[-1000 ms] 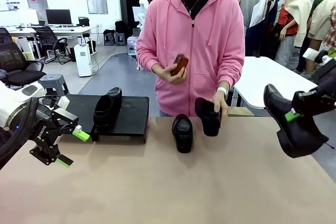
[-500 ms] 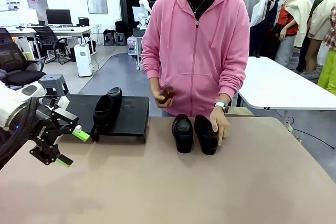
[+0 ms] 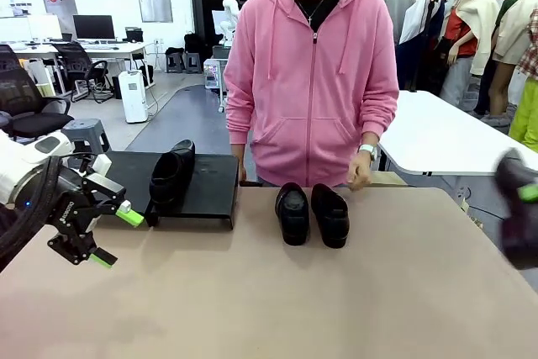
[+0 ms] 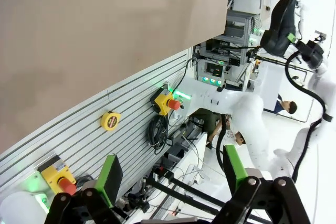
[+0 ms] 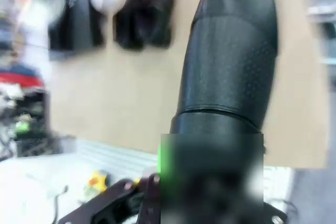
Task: Organize the shoes by placing them on the stand.
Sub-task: Pick up one Shoe and place it in the middle of the table.
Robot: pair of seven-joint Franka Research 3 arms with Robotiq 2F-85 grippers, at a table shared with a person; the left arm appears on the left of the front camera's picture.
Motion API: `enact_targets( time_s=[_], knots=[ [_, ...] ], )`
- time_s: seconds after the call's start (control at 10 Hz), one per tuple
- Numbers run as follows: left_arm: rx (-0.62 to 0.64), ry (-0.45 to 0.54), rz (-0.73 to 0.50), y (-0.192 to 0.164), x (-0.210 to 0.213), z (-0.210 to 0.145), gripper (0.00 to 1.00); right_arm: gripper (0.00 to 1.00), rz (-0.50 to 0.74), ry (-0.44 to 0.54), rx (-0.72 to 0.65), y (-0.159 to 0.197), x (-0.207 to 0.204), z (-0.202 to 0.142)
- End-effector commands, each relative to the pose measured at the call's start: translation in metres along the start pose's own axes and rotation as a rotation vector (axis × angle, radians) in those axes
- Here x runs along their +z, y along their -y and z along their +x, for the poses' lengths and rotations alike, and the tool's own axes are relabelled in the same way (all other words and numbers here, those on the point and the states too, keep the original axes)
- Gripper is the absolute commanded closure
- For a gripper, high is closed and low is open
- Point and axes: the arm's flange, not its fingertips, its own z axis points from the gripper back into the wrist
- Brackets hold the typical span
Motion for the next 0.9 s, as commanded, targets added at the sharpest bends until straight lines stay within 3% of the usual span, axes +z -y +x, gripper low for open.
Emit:
enact_targets(
  time_s=[0.0, 0.2, 0.3, 0.4, 0.6, 0.7, 0.8],
  knots=[
    [-0.015, -0.001, -0.016, 0.000, 0.000, 0.000, 0.00, 1.00, -0.054, -0.084, 0.086, -0.100, -0.077, 0.040],
    [-0.015, -0.001, -0.016, 0.000, 0.000, 0.000, 0.00, 1.00, -0.140, -0.199, 0.204, -0.201, -0.158, 0.047],
    [-0.015, -0.001, -0.016, 0.000, 0.000, 0.000, 0.00, 1.00, -0.161, -0.280, 0.226, -0.255, -0.204, 0.035],
    [-0.015, -0.001, -0.016, 0.000, 0.000, 0.000, 0.00, 1.00, -0.173, -0.342, 0.290, -0.287, -0.241, 0.020],
    [-0.015, -0.001, -0.016, 0.000, 0.000, 0.000, 0.00, 1.00, -0.179, -0.420, 0.305, -0.319, -0.307, 0.003],
    [-0.015, -0.001, -0.016, 0.000, 0.000, 0.000, 0.00, 1.00, -0.158, -0.484, 0.295, -0.315, -0.319, -0.001],
    [-0.015, -0.001, -0.016, 0.000, 0.000, 0.000, 0.00, 1.00, -0.154, -0.427, 0.322, -0.310, -0.299, -0.016]
  ],
)
